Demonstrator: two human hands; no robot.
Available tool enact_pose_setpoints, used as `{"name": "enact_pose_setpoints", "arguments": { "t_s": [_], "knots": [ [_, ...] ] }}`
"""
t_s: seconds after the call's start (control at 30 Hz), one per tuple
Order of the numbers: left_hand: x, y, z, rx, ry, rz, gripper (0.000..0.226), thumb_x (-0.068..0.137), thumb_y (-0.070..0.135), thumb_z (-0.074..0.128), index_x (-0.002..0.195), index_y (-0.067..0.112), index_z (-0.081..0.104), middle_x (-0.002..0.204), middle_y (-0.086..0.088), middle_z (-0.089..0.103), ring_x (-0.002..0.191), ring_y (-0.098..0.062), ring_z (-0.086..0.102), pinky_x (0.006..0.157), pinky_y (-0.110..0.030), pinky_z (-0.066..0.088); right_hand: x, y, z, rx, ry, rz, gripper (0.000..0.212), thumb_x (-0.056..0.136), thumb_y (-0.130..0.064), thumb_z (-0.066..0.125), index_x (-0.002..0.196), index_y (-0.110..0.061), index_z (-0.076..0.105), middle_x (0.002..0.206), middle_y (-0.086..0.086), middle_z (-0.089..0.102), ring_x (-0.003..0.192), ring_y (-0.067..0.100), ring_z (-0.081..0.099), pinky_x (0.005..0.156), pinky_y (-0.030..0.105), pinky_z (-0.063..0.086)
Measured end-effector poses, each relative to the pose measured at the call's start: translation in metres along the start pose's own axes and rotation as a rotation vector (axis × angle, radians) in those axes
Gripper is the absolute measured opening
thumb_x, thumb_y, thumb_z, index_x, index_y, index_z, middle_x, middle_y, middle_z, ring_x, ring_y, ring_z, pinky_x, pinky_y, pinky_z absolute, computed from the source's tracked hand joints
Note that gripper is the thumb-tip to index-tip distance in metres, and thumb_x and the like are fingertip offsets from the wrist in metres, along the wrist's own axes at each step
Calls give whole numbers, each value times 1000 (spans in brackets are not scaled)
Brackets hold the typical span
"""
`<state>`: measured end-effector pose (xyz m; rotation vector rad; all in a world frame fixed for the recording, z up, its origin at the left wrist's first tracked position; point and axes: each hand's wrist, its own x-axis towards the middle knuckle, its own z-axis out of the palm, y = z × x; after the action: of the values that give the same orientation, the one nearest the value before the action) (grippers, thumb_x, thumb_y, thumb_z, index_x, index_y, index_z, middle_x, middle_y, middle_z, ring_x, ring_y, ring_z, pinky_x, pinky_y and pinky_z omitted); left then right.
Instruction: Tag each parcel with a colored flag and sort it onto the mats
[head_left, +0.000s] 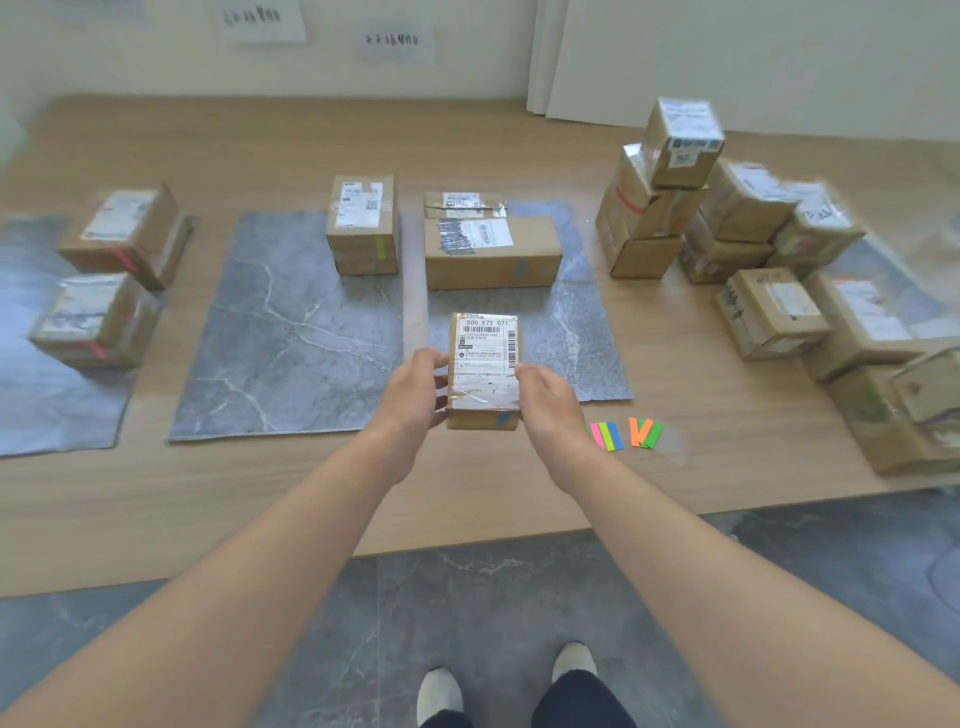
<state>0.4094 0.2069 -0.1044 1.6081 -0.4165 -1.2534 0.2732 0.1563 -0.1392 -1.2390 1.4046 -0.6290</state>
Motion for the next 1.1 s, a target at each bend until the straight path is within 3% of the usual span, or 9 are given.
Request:
{"name": "enact_pose_setpoints", "arguments": {
  "t_s": [0.1,0.27,0.43,0.63,0.9,1.1],
  "knots": [
    [6,18,-1,5,6,-2,33,103,29,36,113,16,64,86,3,70,76,-16,63,71,-25,51,11,-15,4,-13,-9,-9,34,103,-35,41,98,-18,71,99,-3,74,96,17,65,79,31,48],
    [37,40,4,2,47,-22,33,102,30,38,115,15,64,86,2,69,80,-19,64,81,-30,53,50,-34,6,-22,-44,21,37,99,-39,42,98,-15,71,102,7,75,98,23,67,86,39,51],
    [93,43,13,-1,113,-56,31,104,31,37,113,17,63,88,1,70,81,-18,66,83,-31,53,106,-39,15,-14,-125,65,38,90,-47,42,98,-24,71,101,-2,76,101,21,69,98,47,53],
    [157,30,27,-23,182,-113,29,103,29,38,102,19,64,87,-1,71,84,-21,66,94,-37,53,169,-26,26,-30,-205,145,42,86,-49,41,103,-26,71,105,-5,75,103,16,68,100,47,52],
    [200,23,29,-52,222,-146,27,103,27,39,99,20,65,84,2,71,81,-16,66,83,-30,52,213,-6,40,-19,-256,224,44,85,-54,42,110,-32,71,107,-10,75,105,14,69,102,46,52],
    [217,24,23,-6,212,-141,27,104,27,38,100,22,64,90,3,72,89,-17,68,92,-35,52,225,-8,51,-28,-214,219,37,87,-51,42,109,-34,67,106,-13,73,105,12,67,100,46,53]
  ]
}}
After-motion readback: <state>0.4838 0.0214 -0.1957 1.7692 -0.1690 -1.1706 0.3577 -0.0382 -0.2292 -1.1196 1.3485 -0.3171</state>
